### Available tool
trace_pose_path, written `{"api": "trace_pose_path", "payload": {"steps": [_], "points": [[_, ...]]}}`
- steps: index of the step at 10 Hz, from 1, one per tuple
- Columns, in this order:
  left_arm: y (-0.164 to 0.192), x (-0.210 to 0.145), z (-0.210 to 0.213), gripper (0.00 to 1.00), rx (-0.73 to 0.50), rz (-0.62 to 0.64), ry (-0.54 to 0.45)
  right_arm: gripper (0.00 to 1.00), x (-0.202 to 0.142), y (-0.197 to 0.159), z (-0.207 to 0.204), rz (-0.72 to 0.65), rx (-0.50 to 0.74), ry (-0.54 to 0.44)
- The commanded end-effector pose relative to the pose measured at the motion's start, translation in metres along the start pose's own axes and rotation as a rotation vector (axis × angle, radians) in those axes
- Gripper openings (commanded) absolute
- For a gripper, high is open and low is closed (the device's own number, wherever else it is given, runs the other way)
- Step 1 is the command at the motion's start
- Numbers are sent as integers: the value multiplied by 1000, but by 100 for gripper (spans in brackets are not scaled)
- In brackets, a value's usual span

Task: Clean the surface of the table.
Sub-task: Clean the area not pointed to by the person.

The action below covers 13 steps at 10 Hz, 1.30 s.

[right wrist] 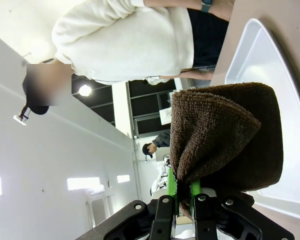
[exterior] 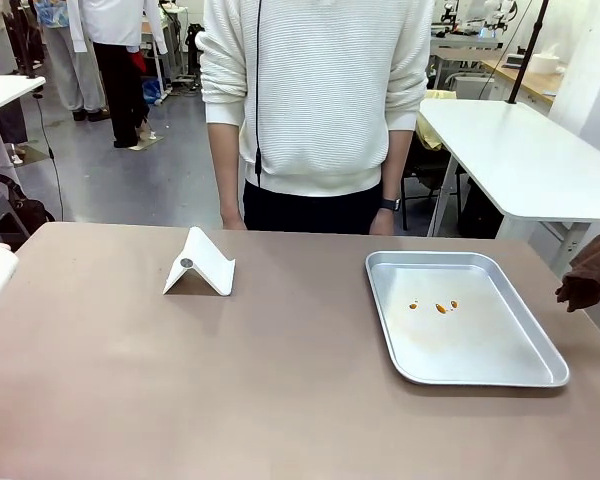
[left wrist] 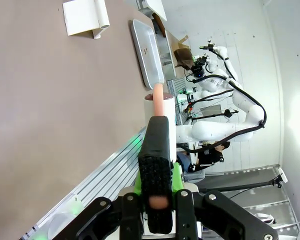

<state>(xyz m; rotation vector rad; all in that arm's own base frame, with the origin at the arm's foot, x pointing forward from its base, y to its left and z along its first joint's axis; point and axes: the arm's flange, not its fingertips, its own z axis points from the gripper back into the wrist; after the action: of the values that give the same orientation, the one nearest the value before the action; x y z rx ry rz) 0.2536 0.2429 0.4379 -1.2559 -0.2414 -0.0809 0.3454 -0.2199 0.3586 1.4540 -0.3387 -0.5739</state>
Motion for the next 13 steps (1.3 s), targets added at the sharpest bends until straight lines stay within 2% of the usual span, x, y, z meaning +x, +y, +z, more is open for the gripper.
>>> {"api": "trace_pose_path", "payload": {"steps": [1, 2, 4, 8, 9, 10, 13], "points": [[-2, -3, -2, 22, -3, -6, -14, 11, 0, 0, 0, 0, 0, 0], [-2, -3, -2, 22, -3, -6, -14, 11, 0, 9, -15, 44, -46, -10], [-2, -3, -2, 22, -3, -6, -14, 11, 9, 40, -69, 138, -165, 52], [-2, -3, -2, 22, -3, -6, -14, 11, 31, 68, -166, 274, -574, 222], [-2, -3, -2, 22, -3, -6, -14, 11, 33, 72, -181, 324, -672, 260], [-2, -3, -2, 22, -3, -6, -14, 0, 35, 73, -190, 387, -763, 273], [-2, -3, -2, 22, -3, -6, -14, 0, 42, 62, -209, 457, -944, 387]]}}
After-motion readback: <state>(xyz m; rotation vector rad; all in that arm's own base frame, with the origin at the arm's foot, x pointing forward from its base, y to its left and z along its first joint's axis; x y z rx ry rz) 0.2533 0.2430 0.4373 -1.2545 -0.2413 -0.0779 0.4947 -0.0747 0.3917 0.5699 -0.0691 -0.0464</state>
